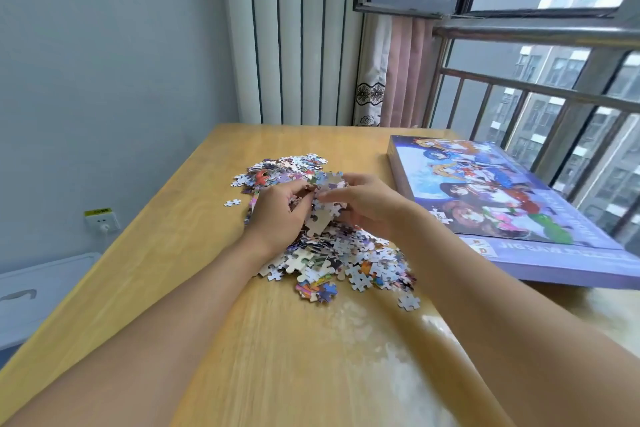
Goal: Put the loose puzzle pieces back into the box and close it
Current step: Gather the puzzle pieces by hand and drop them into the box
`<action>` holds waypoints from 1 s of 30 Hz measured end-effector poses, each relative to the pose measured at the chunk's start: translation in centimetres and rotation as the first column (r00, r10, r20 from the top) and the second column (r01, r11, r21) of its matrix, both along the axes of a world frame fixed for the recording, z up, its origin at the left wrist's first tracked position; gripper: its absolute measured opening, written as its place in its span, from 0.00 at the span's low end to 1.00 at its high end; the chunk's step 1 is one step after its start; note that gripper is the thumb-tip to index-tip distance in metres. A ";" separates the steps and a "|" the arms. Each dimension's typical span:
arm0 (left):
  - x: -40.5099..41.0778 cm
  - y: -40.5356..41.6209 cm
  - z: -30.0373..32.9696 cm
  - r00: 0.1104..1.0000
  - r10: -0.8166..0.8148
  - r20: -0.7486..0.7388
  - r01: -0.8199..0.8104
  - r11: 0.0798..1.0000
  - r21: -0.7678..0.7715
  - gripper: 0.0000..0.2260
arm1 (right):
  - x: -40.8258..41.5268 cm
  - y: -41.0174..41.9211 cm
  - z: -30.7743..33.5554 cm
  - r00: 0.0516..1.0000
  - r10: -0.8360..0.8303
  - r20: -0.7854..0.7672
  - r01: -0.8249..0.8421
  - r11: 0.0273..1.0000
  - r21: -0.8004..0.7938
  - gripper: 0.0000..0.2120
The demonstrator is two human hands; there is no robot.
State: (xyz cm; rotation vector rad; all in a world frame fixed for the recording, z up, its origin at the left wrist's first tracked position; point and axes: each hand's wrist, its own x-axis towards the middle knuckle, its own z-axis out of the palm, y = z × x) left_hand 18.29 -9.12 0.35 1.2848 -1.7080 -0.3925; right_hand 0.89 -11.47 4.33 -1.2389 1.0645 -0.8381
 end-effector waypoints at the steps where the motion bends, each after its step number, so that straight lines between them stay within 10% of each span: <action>1: -0.2 0.0 0.0 1.000 -0.004 0.028 0.004 1.000 -0.011 0.08 | 0.1 -0.1 -0.2 1.000 -0.009 0.023 0.009 1.000 0.011 0.15; 6: -0.4 0.0 0.3 0.993 0.099 0.065 -0.095 0.993 -0.070 0.12 | 0.1 -0.9 0.1 0.985 -0.170 -0.004 0.170 0.983 0.068 0.35; 12: -0.1 0.6 1.1 0.992 0.062 0.111 -0.033 0.969 -0.246 0.10 | -2.7 1.0 3.2 0.966 -0.248 0.073 0.230 0.953 0.199 0.02; 18: -2.9 2.3 2.2 0.997 -0.009 0.079 0.026 0.974 -0.223 0.10 | -5.9 2.0 5.1 0.922 -0.336 0.193 0.276 0.919 0.280 0.18; 26: -8.7 4.1 1.6 0.933 -0.199 0.298 0.189 0.980 0.063 0.27 | -9.0 3.9 6.5 0.919 -0.343 0.196 0.281 0.916 0.287 0.10; 30: -10.6 4.6 2.3 0.979 -0.154 -0.130 0.178 0.964 0.195 0.22 | -9.3 4.0 5.8 0.924 -0.351 0.152 0.306 0.916 0.259 0.15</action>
